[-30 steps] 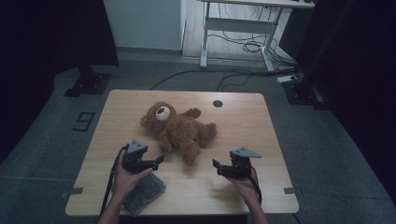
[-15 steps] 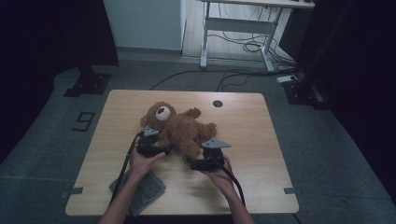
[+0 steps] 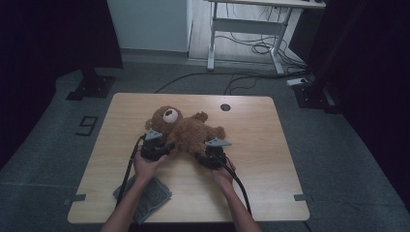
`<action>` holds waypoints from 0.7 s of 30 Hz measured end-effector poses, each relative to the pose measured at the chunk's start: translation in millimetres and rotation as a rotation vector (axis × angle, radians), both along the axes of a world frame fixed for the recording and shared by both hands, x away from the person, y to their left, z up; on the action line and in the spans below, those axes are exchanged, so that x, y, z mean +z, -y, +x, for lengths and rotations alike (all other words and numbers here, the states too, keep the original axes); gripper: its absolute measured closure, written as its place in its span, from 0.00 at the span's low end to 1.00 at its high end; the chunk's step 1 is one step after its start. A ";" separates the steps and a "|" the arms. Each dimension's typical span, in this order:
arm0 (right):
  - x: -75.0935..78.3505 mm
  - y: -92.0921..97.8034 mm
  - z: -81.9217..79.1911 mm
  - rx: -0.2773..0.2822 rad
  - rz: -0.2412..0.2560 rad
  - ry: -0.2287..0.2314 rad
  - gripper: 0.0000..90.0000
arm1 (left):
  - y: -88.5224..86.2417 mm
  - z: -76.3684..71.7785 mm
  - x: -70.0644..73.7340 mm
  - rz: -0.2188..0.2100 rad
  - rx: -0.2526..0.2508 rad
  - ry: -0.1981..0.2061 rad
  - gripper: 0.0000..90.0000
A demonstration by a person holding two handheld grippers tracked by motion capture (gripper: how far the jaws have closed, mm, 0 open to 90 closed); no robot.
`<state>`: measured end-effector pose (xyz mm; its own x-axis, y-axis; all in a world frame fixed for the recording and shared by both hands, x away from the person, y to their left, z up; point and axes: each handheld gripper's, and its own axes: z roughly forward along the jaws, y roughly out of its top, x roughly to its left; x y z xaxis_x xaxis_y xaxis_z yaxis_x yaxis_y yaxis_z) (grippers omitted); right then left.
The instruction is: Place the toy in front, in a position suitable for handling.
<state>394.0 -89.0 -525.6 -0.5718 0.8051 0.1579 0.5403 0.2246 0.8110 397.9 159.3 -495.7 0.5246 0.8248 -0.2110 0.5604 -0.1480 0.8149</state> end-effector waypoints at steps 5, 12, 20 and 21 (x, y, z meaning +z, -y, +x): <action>8.8 8.6 -2.3 -0.068 0.015 0.067 0.76 | 5.0 -9.3 24.2 -0.045 -0.030 0.083 0.86; 25.5 27.8 -17.1 -0.114 0.074 0.145 0.77 | 18.2 -29.1 61.1 -0.037 -0.089 0.198 0.86; 46.9 61.2 -37.1 -0.098 0.071 0.205 0.76 | 27.4 -60.6 76.0 -0.053 -0.159 0.232 0.86; 47.9 65.0 -38.8 -0.097 0.062 0.212 0.76 | 27.4 -60.6 76.0 -0.053 -0.159 0.232 0.86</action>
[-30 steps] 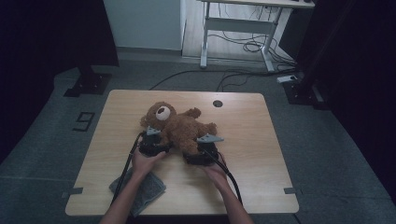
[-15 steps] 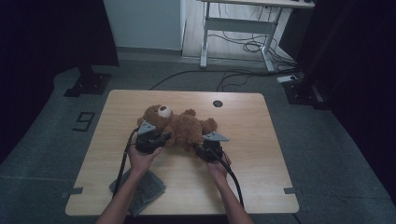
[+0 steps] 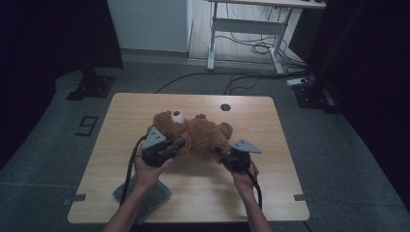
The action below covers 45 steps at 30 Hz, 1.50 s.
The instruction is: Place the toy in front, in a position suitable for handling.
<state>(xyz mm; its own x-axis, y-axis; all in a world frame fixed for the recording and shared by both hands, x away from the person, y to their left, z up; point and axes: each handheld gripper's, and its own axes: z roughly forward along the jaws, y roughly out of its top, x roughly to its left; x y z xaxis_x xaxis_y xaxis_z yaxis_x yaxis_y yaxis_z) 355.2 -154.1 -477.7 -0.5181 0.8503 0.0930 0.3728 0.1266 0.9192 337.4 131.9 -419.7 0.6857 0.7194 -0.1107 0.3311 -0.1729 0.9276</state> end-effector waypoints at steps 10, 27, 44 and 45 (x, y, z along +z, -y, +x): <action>-8.4 24.3 -8.2 0.008 -0.062 -0.004 0.76 | 20.5 -22.1 -22.7 0.049 -0.065 -0.022 0.86; -46.3 37.7 6.4 -0.036 -0.022 -0.073 0.70 | 30.9 5.9 -64.3 0.095 -0.030 -0.184 0.83; -46.7 59.7 -11.5 0.044 0.152 -0.077 0.54 | -35.9 -50.2 -42.0 0.105 0.033 -0.166 0.35; -47.3 59.9 -13.5 0.050 0.153 -0.080 0.56 | -49.0 -52.9 -48.7 0.113 0.070 -0.172 0.35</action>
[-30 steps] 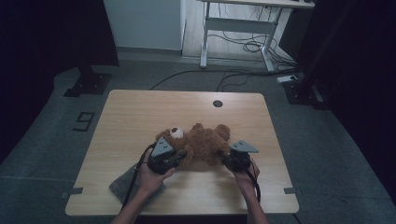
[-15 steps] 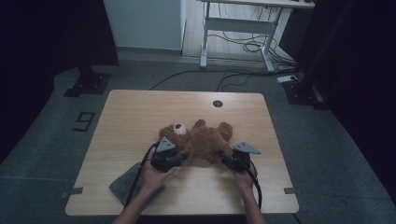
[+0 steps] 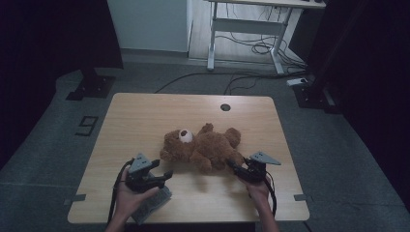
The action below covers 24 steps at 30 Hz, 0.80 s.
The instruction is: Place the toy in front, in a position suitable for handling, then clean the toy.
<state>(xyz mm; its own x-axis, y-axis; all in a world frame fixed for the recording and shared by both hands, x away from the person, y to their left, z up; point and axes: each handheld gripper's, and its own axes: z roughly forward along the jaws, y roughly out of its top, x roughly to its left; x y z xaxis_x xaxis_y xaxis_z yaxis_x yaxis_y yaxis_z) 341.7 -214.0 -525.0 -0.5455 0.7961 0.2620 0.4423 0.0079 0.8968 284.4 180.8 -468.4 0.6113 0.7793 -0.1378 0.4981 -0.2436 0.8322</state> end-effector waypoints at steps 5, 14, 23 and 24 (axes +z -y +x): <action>-2.3 1.3 -3.4 0.006 0.005 -0.007 0.60 | -22.3 1.2 -10.5 0.038 0.049 -0.019 0.34; -4.6 1.5 -7.1 0.008 -0.001 -0.002 0.60 | -51.6 -1.2 -23.6 0.035 0.086 -0.062 0.32; -5.9 1.8 -6.4 0.006 0.027 -0.022 0.60 | -65.7 -7.9 -21.1 0.048 0.103 -0.053 0.33; -6.0 1.9 -6.4 0.007 0.027 -0.024 0.60 | -66.1 -8.8 -21.0 0.054 0.105 -0.054 0.33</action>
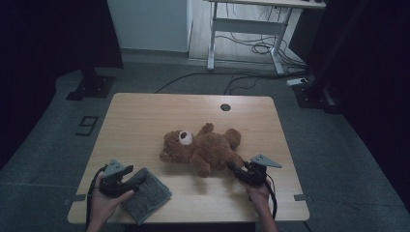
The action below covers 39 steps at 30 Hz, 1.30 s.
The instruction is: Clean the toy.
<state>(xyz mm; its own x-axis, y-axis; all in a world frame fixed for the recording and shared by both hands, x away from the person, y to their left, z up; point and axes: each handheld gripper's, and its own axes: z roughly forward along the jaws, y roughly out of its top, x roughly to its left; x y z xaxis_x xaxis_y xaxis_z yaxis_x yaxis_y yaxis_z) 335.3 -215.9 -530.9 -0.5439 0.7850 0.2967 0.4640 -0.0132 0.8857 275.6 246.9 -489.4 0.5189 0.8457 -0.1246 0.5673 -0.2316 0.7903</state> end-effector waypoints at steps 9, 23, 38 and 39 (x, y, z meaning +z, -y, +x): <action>-0.7 0.4 -0.4 0.003 -0.001 0.000 0.60 | 9.0 -8.6 -11.0 0.041 -0.034 -0.042 0.35; -3.2 1.9 -0.9 0.015 0.007 -0.009 0.60 | 23.5 -2.9 -47.9 0.115 -0.081 -0.143 0.25; -4.6 0.8 -0.2 0.016 0.009 -0.017 0.60 | 28.2 -4.4 -51.7 0.187 -0.067 -0.087 0.35; -4.3 0.6 -0.6 0.015 0.007 -0.017 0.60 | 27.7 -4.3 -51.6 0.187 -0.061 -0.084 0.38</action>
<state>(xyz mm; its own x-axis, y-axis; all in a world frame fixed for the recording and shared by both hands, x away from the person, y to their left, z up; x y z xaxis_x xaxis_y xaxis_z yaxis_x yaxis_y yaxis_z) 334.6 -216.5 -535.3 -0.5508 0.7743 0.3116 0.4792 -0.0123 0.8776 271.3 219.2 -541.1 0.5643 0.8254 -0.0133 0.6097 -0.4059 0.6808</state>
